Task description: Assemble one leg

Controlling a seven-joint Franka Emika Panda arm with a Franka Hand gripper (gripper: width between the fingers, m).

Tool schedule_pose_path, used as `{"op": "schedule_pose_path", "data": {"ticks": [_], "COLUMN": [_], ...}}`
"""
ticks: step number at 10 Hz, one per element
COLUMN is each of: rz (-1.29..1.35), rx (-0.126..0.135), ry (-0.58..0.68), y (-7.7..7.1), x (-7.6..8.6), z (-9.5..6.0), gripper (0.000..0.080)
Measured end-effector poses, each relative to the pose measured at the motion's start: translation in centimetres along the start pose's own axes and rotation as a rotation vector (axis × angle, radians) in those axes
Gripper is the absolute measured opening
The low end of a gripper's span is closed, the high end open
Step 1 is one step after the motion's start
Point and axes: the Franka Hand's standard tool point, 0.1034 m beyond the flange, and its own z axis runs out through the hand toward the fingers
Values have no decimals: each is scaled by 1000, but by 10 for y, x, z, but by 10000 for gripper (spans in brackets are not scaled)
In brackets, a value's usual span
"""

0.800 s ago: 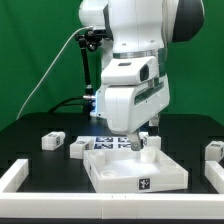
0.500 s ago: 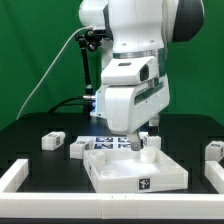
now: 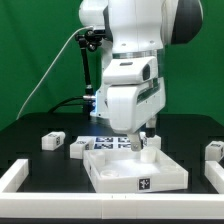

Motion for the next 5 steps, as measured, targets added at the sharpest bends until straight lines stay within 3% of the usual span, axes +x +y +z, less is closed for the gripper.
{"op": "schedule_pose_path", "data": {"ticks": [1,3,5], "rz": [-72,-252,-247], "rx": [-12,-83,-73], "ry": [-14,-31,-59], "y": [-13,-21,-23], "x": [-6,-9,-15], "z": [4,9,8], "gripper": [650,650,650]}}
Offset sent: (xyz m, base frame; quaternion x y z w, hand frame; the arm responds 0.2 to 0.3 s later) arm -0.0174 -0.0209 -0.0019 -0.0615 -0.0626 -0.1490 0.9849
